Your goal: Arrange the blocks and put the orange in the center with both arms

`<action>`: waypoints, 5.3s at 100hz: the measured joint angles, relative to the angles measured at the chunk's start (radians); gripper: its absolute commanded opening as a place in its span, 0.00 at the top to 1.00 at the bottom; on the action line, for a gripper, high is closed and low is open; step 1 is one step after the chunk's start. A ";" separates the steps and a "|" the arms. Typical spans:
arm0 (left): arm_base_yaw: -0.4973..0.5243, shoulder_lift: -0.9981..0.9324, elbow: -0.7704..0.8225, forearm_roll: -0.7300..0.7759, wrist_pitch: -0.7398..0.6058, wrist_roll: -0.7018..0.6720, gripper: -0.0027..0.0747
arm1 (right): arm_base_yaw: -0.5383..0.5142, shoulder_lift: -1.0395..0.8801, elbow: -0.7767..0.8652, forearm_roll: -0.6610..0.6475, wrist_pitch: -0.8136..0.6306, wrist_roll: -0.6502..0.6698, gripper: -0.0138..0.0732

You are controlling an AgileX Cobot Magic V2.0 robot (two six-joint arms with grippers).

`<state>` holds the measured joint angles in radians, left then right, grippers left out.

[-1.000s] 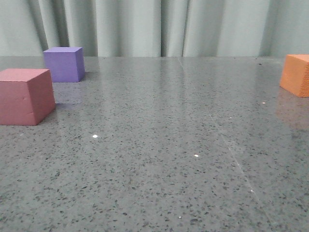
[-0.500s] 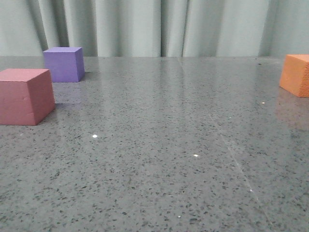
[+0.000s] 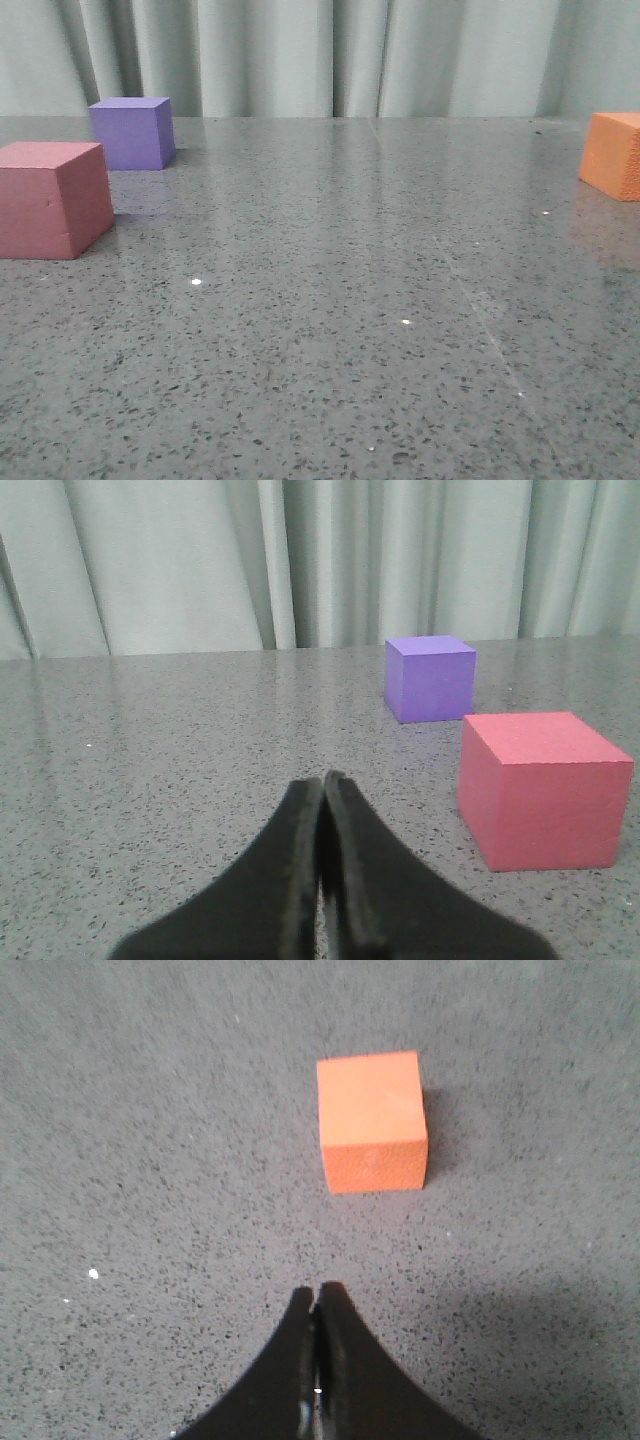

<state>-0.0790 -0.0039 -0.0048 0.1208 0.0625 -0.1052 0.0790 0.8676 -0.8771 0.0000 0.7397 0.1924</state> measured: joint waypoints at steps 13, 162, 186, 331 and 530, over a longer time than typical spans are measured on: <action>0.000 0.000 0.000 0.000 0.000 0.000 0.99 | 0.000 0.057 0.000 0.000 0.004 0.000 0.92; 0.000 0.000 0.000 0.000 0.000 0.000 0.99 | -0.007 0.664 -0.640 -0.072 0.198 -0.079 0.12; 0.000 0.000 0.000 0.000 0.000 0.000 0.99 | -0.021 0.751 -0.641 -0.072 0.205 -0.079 0.12; 0.000 0.000 0.000 0.000 -0.002 0.000 0.99 | -0.045 0.957 -0.643 -0.054 0.249 -0.087 0.52; 0.000 0.000 0.000 0.000 -0.002 0.000 0.99 | 0.558 1.236 -1.121 -0.169 0.374 0.526 0.55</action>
<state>-0.0790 -0.0039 -0.0048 0.1208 0.0608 -0.1052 0.6370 2.1039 -1.9979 -0.1692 1.1133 0.7188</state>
